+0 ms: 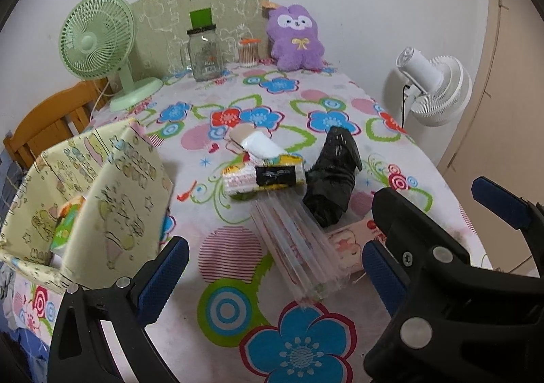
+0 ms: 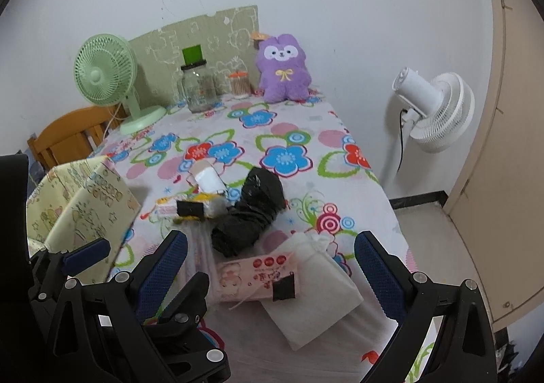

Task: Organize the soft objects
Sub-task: 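Grasp the clear plastic tube pack with the left tool while the right tool grasps the black umbrella, then carry the tube pack with the left tool while the right tool carries the umbrella to the paper box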

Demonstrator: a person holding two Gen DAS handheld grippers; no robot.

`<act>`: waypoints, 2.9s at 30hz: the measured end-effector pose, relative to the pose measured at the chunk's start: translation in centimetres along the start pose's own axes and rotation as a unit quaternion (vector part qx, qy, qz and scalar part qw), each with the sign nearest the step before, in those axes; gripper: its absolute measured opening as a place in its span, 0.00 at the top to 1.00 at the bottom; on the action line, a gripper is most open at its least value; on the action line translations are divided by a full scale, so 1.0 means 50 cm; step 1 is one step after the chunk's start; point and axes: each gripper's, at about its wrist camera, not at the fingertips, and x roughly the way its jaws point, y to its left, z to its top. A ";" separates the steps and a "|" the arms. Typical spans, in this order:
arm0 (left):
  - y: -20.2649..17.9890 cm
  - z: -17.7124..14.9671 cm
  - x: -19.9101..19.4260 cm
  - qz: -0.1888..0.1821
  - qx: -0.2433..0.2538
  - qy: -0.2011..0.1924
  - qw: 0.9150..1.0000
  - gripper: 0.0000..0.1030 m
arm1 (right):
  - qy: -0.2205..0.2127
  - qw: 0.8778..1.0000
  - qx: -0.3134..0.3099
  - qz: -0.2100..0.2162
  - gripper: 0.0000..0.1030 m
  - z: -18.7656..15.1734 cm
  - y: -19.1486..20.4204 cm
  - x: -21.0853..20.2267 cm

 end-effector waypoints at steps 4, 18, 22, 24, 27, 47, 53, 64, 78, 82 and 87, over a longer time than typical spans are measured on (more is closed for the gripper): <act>-0.011 -0.010 0.012 -0.001 0.005 0.006 1.000 0.00 | 0.009 1.000 0.001 -0.002 0.03 -0.011 -0.009 0.013; -0.003 -0.008 0.054 0.013 -0.005 0.029 0.999 0.01 | 0.026 0.999 0.024 0.000 0.04 -0.026 -0.028 0.046; 0.000 0.001 0.069 0.010 -0.011 0.036 0.999 0.02 | 0.028 0.999 0.026 0.002 0.04 -0.019 -0.029 0.057; 0.001 0.004 0.073 0.009 -0.013 0.034 0.999 0.06 | 0.029 0.999 0.028 0.001 0.04 -0.015 -0.029 0.063; 0.005 0.008 0.084 0.008 -0.017 0.038 0.999 0.10 | 0.030 0.999 0.027 -0.002 0.04 -0.010 -0.028 0.072; 0.048 0.009 0.103 -0.026 -0.029 0.071 0.997 0.65 | 0.053 0.999 -0.004 0.008 0.09 0.013 0.025 0.129; 0.056 0.014 0.106 -0.026 -0.032 0.068 0.997 0.67 | 0.066 0.998 -0.009 0.014 0.14 0.020 0.039 0.152; 0.063 0.015 0.116 -0.027 -0.029 0.072 0.997 0.68 | 0.105 0.994 -0.012 0.035 0.35 0.020 0.061 0.203; 0.060 0.013 0.113 -0.025 -0.017 0.068 0.997 0.70 | 0.114 0.993 -0.002 0.029 0.58 0.011 0.059 0.202; 0.057 0.011 0.106 -0.027 -0.015 0.066 0.997 0.72 | 0.110 0.993 0.001 0.031 0.60 0.009 0.056 0.191; 0.049 0.010 0.094 -0.031 -0.011 0.062 0.998 0.73 | 0.102 0.994 0.007 0.032 0.61 0.008 0.050 0.171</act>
